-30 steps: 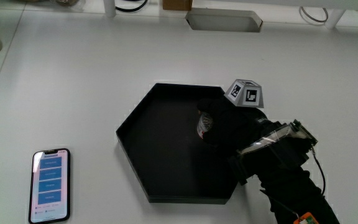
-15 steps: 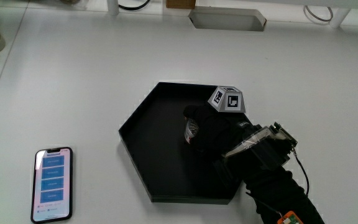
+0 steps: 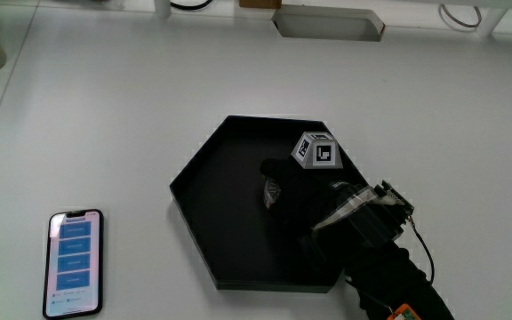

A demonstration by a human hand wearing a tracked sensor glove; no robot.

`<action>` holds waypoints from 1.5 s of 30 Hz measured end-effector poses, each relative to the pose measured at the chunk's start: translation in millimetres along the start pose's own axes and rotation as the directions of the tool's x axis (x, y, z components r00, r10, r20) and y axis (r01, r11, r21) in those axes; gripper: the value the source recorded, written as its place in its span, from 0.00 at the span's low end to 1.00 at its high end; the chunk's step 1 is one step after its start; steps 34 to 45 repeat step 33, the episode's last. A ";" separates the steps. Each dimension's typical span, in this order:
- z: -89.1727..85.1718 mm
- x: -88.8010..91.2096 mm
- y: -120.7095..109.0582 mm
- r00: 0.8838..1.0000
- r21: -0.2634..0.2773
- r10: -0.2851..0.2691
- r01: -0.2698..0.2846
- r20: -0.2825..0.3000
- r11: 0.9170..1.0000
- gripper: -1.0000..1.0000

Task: Place paper clip into plate

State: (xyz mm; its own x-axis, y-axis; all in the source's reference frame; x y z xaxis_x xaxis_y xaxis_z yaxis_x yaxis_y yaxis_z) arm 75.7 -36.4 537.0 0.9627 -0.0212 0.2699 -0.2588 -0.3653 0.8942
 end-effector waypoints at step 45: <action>16.3 -5.8 -36.1 0.999 0.187 0.008 -0.014 0.032 0.982 0.00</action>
